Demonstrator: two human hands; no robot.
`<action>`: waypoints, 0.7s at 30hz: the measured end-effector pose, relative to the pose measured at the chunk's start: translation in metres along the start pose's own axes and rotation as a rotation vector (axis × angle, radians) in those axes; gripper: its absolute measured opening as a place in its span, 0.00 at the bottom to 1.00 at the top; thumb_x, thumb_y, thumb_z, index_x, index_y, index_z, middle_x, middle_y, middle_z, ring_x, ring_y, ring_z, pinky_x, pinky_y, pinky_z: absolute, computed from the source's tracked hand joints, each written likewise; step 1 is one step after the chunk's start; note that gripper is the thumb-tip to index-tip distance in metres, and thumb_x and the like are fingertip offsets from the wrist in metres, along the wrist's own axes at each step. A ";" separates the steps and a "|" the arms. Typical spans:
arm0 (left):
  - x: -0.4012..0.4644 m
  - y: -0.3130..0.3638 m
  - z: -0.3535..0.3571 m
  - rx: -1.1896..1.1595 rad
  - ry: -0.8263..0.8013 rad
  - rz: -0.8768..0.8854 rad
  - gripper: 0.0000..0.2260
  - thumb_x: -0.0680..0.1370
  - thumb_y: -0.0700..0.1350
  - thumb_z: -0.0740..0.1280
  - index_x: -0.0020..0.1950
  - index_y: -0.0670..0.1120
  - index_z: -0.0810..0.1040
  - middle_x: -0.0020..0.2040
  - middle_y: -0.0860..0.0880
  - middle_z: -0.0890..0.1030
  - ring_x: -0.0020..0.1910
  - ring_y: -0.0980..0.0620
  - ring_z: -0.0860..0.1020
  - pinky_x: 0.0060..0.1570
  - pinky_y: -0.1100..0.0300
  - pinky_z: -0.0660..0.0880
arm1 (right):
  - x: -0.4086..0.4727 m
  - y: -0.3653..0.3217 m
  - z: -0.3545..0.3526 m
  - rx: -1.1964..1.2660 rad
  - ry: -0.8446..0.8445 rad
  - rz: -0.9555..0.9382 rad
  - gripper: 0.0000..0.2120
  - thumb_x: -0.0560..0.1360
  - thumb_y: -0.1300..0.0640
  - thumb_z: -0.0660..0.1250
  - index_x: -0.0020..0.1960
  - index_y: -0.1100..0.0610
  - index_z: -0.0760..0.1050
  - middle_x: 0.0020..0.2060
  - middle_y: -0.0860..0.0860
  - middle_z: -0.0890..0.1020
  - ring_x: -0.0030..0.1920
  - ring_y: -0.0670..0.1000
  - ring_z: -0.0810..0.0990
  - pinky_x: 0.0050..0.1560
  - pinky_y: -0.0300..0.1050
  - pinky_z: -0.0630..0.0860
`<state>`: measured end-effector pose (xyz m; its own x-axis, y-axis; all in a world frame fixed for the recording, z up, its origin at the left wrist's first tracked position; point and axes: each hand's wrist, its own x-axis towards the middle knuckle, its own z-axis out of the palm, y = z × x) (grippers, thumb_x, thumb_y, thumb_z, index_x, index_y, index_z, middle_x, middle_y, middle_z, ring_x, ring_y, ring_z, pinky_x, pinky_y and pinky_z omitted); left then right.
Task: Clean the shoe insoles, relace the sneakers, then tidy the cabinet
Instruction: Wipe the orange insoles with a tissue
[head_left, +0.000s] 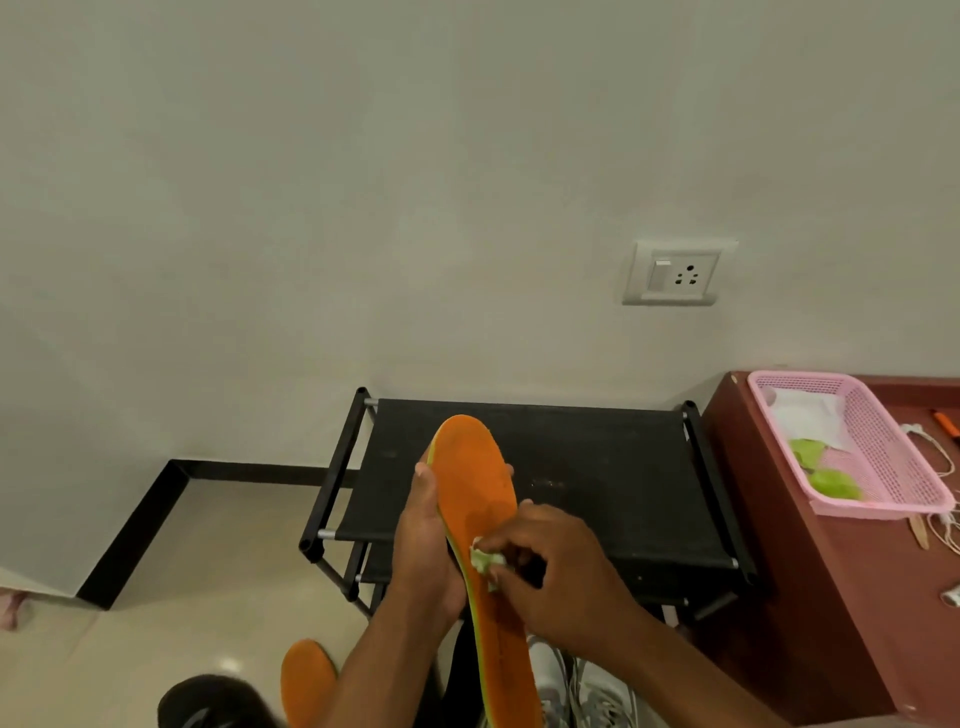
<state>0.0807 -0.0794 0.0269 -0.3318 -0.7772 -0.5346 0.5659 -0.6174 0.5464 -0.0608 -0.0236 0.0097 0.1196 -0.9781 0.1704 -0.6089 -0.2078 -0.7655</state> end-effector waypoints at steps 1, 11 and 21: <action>0.001 0.001 0.000 -0.024 -0.007 -0.009 0.33 0.80 0.69 0.55 0.76 0.47 0.65 0.66 0.37 0.81 0.65 0.32 0.79 0.71 0.32 0.68 | -0.001 -0.001 0.000 0.007 -0.015 -0.002 0.13 0.74 0.42 0.68 0.55 0.44 0.84 0.47 0.35 0.80 0.51 0.40 0.78 0.58 0.38 0.76; 0.005 -0.001 0.000 -0.045 -0.038 -0.004 0.32 0.79 0.70 0.56 0.77 0.52 0.64 0.65 0.37 0.81 0.64 0.30 0.79 0.69 0.31 0.69 | -0.002 0.002 0.004 -0.007 0.011 -0.008 0.09 0.75 0.43 0.70 0.54 0.42 0.82 0.48 0.30 0.78 0.55 0.37 0.77 0.58 0.34 0.75; 0.001 -0.015 0.004 0.239 0.038 0.029 0.26 0.83 0.65 0.52 0.61 0.46 0.78 0.49 0.42 0.88 0.46 0.43 0.87 0.46 0.46 0.81 | 0.009 0.012 0.007 -0.117 0.299 0.049 0.06 0.77 0.48 0.73 0.54 0.46 0.84 0.47 0.38 0.81 0.50 0.39 0.77 0.52 0.31 0.72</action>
<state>0.0686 -0.0712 0.0211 -0.2867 -0.7925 -0.5383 0.3788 -0.6098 0.6962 -0.0616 -0.0352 -0.0016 -0.1372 -0.9363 0.3233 -0.6960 -0.1411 -0.7040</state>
